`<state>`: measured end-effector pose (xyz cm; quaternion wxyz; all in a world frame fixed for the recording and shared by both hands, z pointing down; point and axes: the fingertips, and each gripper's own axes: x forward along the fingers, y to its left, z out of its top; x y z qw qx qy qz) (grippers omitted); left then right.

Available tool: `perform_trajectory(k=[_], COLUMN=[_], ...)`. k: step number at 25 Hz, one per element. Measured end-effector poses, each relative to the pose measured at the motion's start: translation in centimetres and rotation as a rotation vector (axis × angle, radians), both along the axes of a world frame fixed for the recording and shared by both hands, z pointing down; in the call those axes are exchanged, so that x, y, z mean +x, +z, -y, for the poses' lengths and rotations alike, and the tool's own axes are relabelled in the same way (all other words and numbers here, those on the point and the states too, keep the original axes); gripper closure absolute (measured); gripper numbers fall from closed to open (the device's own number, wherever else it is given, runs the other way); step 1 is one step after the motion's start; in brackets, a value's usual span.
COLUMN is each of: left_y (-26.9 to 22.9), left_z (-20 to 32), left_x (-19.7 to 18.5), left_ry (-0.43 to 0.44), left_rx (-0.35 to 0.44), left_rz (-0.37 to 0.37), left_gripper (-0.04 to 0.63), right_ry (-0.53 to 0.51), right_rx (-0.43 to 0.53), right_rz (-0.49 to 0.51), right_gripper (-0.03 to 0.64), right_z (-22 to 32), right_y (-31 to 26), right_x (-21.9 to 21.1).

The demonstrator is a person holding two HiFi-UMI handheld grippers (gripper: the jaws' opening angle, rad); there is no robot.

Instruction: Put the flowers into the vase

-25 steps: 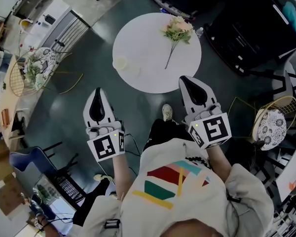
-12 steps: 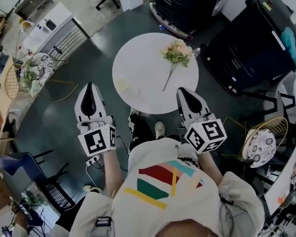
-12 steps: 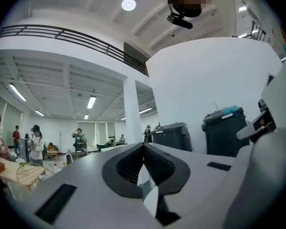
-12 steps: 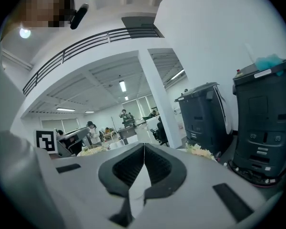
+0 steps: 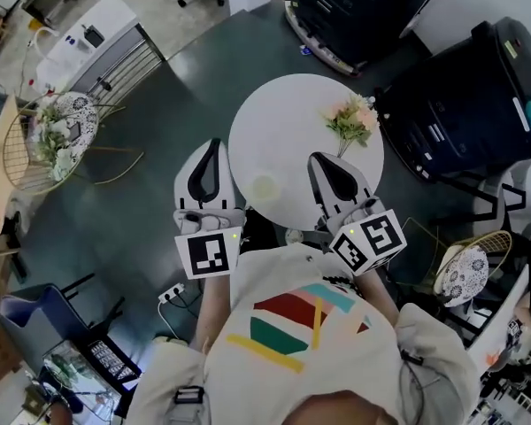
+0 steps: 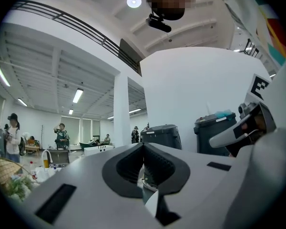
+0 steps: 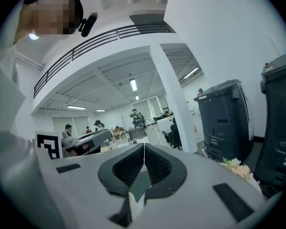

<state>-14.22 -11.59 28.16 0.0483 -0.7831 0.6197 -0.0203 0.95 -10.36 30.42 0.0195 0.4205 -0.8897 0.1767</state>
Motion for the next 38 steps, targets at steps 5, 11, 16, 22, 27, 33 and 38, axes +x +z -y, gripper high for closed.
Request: perform_trajectory(k=[5, 11, 16, 22, 27, 33, 38], left_y=[4.5, 8.1, 7.8, 3.9, 5.1, 8.0, 9.6], left_z=[4.1, 8.5, 11.5, 14.5, 15.4, 14.8, 14.2], left_x=[-2.4, -2.2, 0.7, 2.5, 1.5, 2.3, 2.7], left_ry=[0.061, 0.183, 0.248, 0.183, 0.151, 0.135, 0.128], left_rx=[-0.109, -0.177, -0.153, -0.042, -0.098, -0.178, -0.224], left_rz=[-0.124, -0.108, 0.000, 0.073, 0.173, 0.169, 0.144], left_gripper=[0.589, 0.589, 0.589, 0.589, 0.589, 0.589, 0.589], right_ry=[0.044, 0.094, 0.268, 0.435, 0.594, 0.502, 0.541], right_rx=[-0.064, -0.184, -0.102, -0.198, -0.228, -0.440, -0.541], right_rz=[0.040, 0.206, 0.234, 0.173, -0.109, -0.186, -0.366], right_gripper=[0.604, 0.405, 0.186, 0.046, 0.046, 0.046, 0.046], right_z=[3.5, 7.2, 10.3, 12.7, 13.0, 14.1, 14.4], right_y=[0.4, 2.3, 2.5, 7.9, 13.5, 21.3, 26.7], right_x=[-2.2, -4.0, 3.1, 12.7, 18.2, 17.1, 19.0])
